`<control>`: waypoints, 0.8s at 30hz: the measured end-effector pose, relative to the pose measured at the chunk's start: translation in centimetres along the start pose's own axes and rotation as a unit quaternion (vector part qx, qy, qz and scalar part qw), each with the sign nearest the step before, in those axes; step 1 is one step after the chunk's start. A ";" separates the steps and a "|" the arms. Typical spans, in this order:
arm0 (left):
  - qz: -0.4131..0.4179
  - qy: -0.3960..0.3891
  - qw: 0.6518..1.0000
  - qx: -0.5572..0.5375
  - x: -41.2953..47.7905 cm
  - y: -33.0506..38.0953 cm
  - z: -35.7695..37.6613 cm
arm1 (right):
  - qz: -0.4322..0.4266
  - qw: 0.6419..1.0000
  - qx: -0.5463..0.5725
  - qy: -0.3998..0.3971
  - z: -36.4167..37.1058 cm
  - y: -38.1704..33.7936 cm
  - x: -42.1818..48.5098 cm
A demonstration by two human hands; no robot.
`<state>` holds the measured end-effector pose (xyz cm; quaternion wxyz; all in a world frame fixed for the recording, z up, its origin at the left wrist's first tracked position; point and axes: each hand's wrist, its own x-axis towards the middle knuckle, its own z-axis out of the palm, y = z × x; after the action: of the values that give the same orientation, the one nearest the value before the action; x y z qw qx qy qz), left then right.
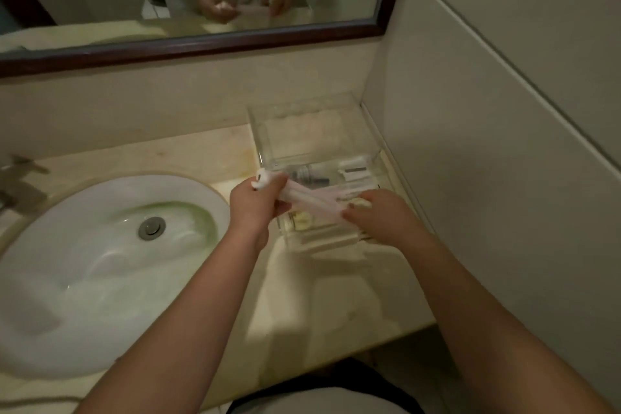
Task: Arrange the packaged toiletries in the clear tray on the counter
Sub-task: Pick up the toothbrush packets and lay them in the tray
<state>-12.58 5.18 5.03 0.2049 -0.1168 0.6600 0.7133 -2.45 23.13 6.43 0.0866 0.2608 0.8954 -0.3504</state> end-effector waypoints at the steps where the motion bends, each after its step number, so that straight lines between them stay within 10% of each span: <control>1: -0.025 0.024 0.999 -0.036 0.3 -0.3 0.1 | 0.042 0.999 0.026 0.000 -0.4 1.1 0.6; 11: -0.124 0.024 0.985 -0.117 2.3 -2.7 1.7 | 0.146 0.941 0.304 -0.001 -1.6 4.7 5.6; 19: -0.028 0.064 0.986 0.152 4.1 -3.9 1.4 | 0.140 0.982 0.097 0.084 -1.0 5.7 8.4; 24: 0.097 0.104 0.880 0.453 4.4 -3.9 3.1 | 0.117 0.981 -0.085 0.128 -1.1 6.0 9.0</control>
<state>-14.45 9.07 -0.03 0.0952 -0.0203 0.9365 0.3369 -6.90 31.28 0.72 0.0333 0.3985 0.8887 -0.2242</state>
